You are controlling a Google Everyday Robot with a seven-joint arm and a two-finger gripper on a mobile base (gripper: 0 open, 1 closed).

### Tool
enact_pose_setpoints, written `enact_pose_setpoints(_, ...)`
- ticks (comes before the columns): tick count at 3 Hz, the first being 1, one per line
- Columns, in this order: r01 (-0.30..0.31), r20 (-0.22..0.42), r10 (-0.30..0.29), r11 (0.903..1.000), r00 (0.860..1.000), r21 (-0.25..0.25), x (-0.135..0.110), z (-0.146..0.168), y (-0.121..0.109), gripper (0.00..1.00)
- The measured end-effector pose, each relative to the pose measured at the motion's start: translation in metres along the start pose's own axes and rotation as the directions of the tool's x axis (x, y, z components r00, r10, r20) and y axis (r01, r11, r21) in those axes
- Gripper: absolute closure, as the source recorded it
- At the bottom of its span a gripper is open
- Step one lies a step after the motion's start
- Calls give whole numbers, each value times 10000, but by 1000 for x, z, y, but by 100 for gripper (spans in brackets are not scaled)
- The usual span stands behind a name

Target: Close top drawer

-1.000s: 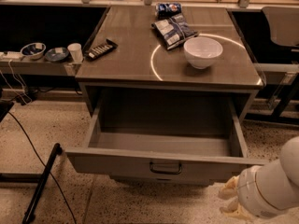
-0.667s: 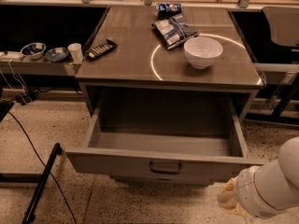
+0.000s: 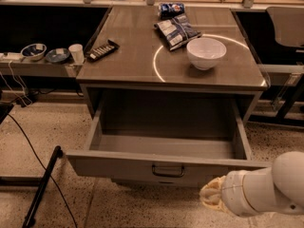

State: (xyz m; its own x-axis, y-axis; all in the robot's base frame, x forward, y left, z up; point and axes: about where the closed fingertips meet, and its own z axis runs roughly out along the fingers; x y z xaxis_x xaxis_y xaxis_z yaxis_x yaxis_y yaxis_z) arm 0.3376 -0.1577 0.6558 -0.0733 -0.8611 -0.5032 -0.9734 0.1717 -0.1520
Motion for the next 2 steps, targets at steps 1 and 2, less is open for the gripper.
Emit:
enact_pose_setpoints(1,89,945,-167,9965,9954,832,-12,21,-17,100)
enact_pose_setpoints(2,81,1325,-253,9917,9909,1284,-22,40,-33,100)
